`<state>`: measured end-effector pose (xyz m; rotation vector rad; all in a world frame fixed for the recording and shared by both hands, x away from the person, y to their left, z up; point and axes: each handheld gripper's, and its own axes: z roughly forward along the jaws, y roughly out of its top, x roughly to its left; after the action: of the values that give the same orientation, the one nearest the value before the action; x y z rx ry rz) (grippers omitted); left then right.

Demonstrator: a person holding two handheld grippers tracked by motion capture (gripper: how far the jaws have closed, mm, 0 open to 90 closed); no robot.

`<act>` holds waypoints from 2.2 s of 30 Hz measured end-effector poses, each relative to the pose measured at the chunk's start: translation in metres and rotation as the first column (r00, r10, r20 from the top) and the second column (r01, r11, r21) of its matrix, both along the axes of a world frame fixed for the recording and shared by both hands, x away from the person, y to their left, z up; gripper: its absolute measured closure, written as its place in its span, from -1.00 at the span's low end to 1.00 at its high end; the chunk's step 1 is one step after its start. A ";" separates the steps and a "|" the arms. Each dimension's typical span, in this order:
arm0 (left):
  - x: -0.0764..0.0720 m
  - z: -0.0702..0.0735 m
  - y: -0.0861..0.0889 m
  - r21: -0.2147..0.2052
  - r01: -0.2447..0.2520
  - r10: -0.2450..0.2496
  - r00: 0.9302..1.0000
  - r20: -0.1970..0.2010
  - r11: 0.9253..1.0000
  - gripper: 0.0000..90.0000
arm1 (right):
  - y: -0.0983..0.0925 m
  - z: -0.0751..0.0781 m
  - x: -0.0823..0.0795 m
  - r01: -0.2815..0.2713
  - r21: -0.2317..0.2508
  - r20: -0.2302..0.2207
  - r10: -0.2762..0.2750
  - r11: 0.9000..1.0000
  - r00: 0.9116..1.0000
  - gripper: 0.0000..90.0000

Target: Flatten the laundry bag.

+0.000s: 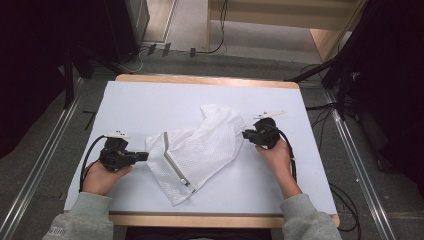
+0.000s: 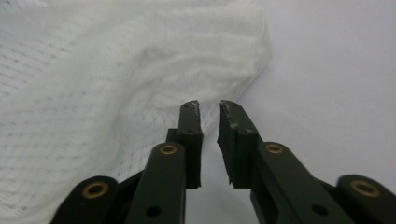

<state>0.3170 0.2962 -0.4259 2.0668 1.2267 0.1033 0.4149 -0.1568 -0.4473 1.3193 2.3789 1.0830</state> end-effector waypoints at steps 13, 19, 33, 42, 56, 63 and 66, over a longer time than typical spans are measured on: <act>0.015 0.012 0.005 -0.003 -0.039 0.039 0.996 0.075 0.999 0.57 | 0.015 -0.002 0.032 0.017 0.059 -0.010 -0.016 0.998 1.000 0.01; 0.035 0.014 -0.006 0.017 -0.008 0.007 0.997 0.083 1.000 0.46 | 0.024 -0.013 0.034 -0.022 0.010 -0.084 0.023 1.000 0.996 0.86; 0.086 0.013 -0.047 0.045 0.080 -0.084 0.993 0.083 0.996 0.21 | 0.008 0.003 0.014 -0.040 0.009 -0.058 0.041 0.999 0.997 1.00; 0.107 -0.008 -0.071 0.058 0.151 -0.155 0.986 0.058 0.987 -0.03 | 0.001 0.001 0.005 -0.032 0.006 -0.063 0.032 0.999 0.997 1.00; 0.116 -0.035 -0.088 0.069 0.231 -0.238 0.964 0.118 0.970 -0.07 | -0.009 -0.004 -0.009 -0.013 0.003 -0.072 0.013 1.000 0.997 1.00; 0.122 -0.036 -0.093 0.090 0.224 -0.234 0.963 0.130 0.970 0.00 | -0.009 -0.005 -0.011 -0.010 0.001 -0.074 0.010 1.000 0.997 1.00; 0.120 -0.035 -0.095 0.090 0.239 -0.249 0.961 0.123 0.967 0.22 | -0.007 -0.006 -0.012 -0.015 -0.001 -0.073 0.015 1.000 0.997 1.00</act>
<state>0.4371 0.2008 -0.4613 2.2204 0.8924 0.1712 0.4033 -0.1641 -0.4530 1.3658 2.4451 1.0536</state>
